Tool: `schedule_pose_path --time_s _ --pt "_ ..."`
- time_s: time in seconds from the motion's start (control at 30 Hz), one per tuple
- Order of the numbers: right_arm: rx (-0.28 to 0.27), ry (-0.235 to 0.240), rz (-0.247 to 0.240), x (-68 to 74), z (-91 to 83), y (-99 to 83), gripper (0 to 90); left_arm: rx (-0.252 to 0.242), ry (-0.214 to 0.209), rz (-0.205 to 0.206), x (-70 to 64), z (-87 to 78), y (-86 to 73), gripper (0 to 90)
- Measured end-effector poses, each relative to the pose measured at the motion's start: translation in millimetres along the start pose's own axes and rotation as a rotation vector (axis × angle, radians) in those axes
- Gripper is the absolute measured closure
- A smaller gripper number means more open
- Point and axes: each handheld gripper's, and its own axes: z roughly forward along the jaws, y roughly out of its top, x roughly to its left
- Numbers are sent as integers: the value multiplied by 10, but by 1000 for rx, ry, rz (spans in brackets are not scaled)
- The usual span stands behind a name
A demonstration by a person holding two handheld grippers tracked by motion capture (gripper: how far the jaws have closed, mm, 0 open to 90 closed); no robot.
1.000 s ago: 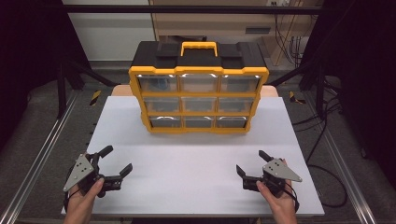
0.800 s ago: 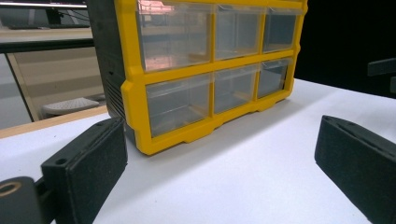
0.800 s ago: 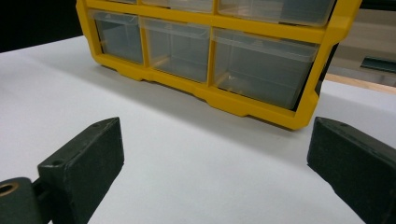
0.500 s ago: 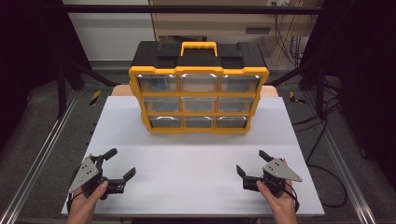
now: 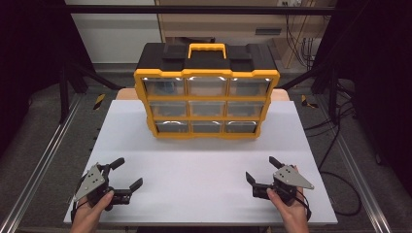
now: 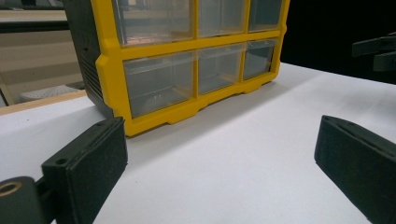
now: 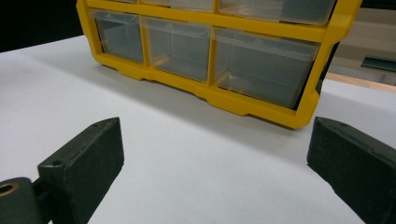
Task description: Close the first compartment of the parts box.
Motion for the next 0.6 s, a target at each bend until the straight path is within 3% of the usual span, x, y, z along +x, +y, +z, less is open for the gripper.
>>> schedule_pose_path --time_s 0.27,0.6 --pt "-5 -6 4 -13 -22 -7 42 13 -2 -12 16 -18 -59 22" --pt "-25 -16 6 -35 -56 -34 42 16 28 -26 61 -56 -96 21"
